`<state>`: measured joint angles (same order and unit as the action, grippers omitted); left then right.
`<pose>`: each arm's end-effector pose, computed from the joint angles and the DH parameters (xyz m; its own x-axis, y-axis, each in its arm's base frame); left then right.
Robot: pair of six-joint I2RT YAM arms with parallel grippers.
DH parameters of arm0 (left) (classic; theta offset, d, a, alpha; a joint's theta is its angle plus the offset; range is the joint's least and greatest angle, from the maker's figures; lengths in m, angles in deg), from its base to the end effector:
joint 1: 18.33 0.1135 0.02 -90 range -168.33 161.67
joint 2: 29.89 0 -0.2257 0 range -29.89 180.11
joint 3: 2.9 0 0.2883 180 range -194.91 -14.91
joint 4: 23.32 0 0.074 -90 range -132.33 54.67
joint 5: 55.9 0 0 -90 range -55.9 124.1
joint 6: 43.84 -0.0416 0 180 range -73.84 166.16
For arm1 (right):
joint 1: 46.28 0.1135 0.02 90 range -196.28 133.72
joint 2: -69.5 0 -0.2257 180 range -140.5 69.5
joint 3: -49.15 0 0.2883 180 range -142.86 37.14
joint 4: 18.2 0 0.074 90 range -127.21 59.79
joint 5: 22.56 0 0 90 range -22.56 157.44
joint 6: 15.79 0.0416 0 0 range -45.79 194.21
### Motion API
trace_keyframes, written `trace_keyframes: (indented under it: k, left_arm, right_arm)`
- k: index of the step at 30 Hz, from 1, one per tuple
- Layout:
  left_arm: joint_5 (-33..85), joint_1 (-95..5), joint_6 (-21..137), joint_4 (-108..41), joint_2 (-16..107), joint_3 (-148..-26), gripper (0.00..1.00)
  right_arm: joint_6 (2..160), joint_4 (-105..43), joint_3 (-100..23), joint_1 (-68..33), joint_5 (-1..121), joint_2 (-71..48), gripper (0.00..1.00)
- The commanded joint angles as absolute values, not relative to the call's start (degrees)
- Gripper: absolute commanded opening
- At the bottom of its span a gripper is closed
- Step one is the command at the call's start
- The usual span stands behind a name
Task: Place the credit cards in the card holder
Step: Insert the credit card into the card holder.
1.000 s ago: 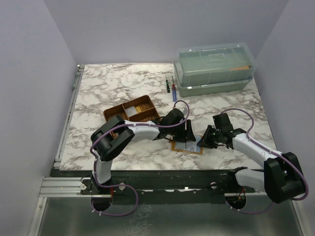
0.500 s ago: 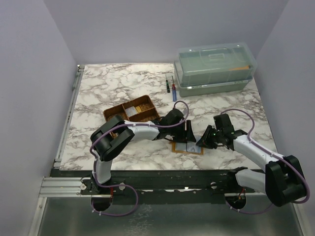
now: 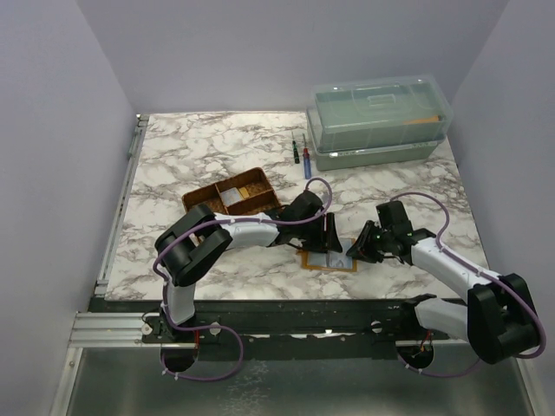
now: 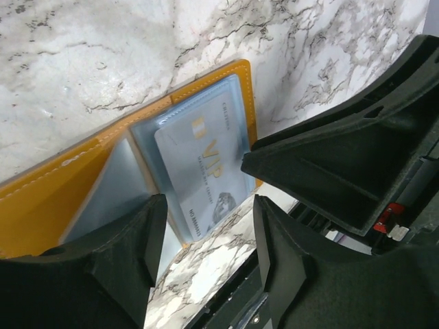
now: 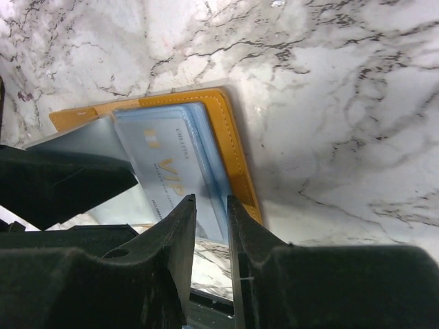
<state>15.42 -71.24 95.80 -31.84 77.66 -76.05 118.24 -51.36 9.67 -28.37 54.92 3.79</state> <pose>0.2360 -0.3343 0.0886 -0.9495 0.0590 -0.3080 0.2680 0.6627 -0.6993 0.2295 0.0837 0.0932 -0.8705 0.4317 -0.2364 0.2778 0.8274 0.4880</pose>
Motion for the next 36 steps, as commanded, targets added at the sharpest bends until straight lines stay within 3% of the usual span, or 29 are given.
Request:
trace_keyframes:
  k: [1,6,14,17,21,25,36]
  left_arm:
    - [12.6,-72.1,96.7,-29.4,78.8,-76.5,0.56]
    - [12.9,-72.5,96.6,-28.6,78.2,-75.6,0.52]
    - [17.6,-72.4,92.0,-35.0,72.5,-75.8,0.6]
    - [15.9,-72.4,92.6,-34.4,73.1,-75.9,0.54]
    - [12.7,-72.3,94.2,-31.4,75.9,-76.3,0.34]
    - [11.8,-72.3,94.8,-29.9,77.8,-76.1,0.22]
    - [13.8,-71.7,95.2,-30.0,79.8,-73.1,0.12]
  right_arm:
    - [118.6,-47.9,10.1,-28.3,51.7,2.5,0.28]
    - [118.1,-51.2,9.2,-28.3,54.1,4.3,0.28]
    - [117.9,-53.1,9.1,-28.3,54.4,6.4,0.29]
    - [117.8,-52.0,9.2,-28.3,52.4,6.6,0.29]
    - [118.1,-50.8,9.8,-28.3,51.9,6.4,0.3]
    - [118.2,-50.5,10.1,-28.3,51.6,6.0,0.3]
    - [117.9,-49.1,11.2,-28.3,51.0,4.5,0.32]
